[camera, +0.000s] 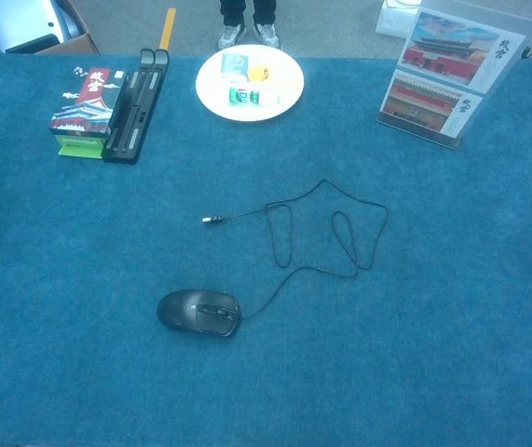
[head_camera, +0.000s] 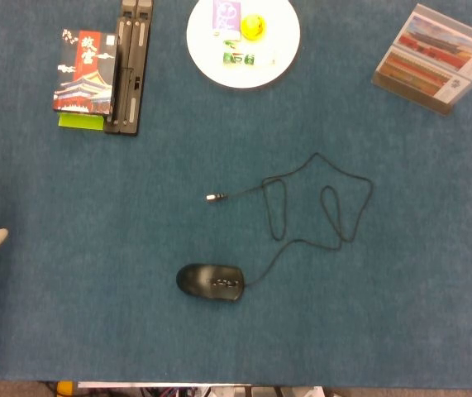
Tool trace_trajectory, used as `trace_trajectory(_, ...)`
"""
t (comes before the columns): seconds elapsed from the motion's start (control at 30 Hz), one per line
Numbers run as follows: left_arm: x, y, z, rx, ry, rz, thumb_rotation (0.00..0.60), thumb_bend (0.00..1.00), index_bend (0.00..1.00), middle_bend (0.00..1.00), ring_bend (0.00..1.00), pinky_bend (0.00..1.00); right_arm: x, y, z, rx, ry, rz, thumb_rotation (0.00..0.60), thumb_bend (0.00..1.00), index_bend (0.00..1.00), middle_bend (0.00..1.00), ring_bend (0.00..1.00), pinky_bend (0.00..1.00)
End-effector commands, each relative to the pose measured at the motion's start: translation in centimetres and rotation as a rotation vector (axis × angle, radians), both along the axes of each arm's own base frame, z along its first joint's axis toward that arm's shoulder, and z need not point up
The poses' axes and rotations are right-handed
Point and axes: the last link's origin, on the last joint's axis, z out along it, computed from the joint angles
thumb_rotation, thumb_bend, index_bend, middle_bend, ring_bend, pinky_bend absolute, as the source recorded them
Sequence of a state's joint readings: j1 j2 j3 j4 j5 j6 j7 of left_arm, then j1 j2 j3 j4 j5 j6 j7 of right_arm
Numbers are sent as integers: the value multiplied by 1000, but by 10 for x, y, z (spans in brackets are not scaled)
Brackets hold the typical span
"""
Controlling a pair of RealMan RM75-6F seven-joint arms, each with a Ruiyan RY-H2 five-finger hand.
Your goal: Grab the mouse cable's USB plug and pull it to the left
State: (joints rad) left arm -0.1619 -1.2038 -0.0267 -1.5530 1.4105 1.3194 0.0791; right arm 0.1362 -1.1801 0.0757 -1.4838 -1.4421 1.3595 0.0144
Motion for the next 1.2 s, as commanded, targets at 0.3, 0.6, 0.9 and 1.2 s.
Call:
trace_trajectory(0.3, 15, 11, -21, -72, -144, -14, 600, 0, 78, 0, 0, 71, -1, -22, 6, -5, 1, 57, 600, 0, 268, 157, 26, 109)
trace_trajectory(0.6, 26, 20, -49, -251, -386, 14, 600, 0, 125, 0, 0, 0, 11, -41, 13, -21, 73, 104, 600, 0, 268, 157, 26, 109)
trace_trajectory(0.9, 40, 31, -76, -318, -422, -25, 600, 13, 161, 0, 0, 0, 19, -64, 9, -27, 153, 136, 600, 0, 268, 157, 26, 109)
trace_trajectory(1.2, 65, 50, -111, -327, -439, -94, 600, 60, 223, 0, 0, 0, 25, -78, 8, -28, 163, 165, 600, 0, 268, 157, 26, 108)
